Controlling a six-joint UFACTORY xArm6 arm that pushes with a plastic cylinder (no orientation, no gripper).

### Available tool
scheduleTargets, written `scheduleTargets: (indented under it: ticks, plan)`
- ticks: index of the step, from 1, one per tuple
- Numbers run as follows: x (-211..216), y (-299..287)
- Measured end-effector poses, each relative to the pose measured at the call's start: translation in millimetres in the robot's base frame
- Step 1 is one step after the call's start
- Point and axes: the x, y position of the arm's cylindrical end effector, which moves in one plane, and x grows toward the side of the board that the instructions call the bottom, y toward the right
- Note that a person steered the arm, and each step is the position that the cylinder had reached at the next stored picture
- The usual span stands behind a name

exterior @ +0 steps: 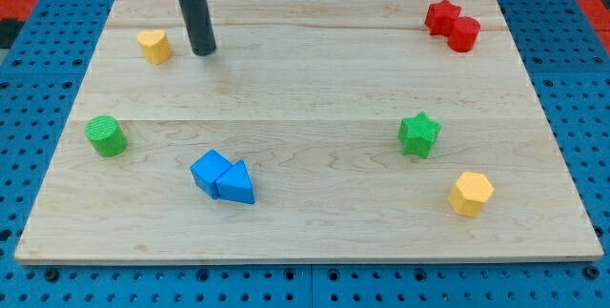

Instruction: Move yellow heart closer to blue cube

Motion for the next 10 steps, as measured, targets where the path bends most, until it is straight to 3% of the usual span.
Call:
scheduleTargets:
  ticks: [1, 2, 9, 10]
  plan:
    - [-44, -22]
    - [-50, -53]
    - [127, -56]
    - [130, -72]
